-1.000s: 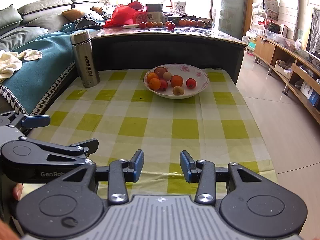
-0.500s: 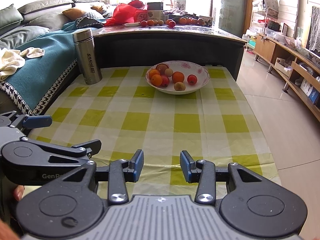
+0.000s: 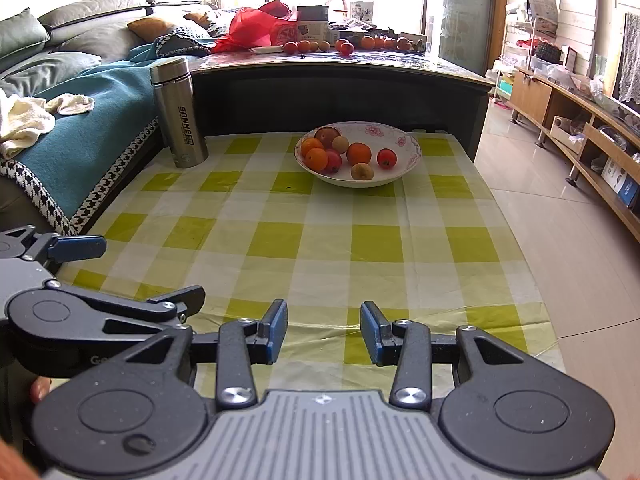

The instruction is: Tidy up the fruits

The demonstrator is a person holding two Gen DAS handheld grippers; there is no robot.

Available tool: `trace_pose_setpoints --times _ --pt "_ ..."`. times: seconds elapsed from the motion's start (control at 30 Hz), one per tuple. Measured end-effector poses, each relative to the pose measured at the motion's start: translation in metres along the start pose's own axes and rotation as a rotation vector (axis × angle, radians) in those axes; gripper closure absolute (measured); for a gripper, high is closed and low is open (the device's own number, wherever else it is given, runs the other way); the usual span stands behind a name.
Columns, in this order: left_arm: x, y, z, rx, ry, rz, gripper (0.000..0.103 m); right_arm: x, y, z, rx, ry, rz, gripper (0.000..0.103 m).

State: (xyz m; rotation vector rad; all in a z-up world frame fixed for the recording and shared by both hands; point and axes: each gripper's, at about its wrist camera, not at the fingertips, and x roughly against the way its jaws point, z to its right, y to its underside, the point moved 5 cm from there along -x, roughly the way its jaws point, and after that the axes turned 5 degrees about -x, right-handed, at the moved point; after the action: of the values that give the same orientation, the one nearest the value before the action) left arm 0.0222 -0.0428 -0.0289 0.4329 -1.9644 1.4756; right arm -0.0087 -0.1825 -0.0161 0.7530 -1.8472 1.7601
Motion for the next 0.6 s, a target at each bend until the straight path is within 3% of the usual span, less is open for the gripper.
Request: trace_pose_setpoints --times 0.6 --pt "0.0002 0.001 0.0003 0.0 -0.001 -0.002 0.0 0.0007 0.001 -0.0016 0.002 0.003 0.0 0.057"
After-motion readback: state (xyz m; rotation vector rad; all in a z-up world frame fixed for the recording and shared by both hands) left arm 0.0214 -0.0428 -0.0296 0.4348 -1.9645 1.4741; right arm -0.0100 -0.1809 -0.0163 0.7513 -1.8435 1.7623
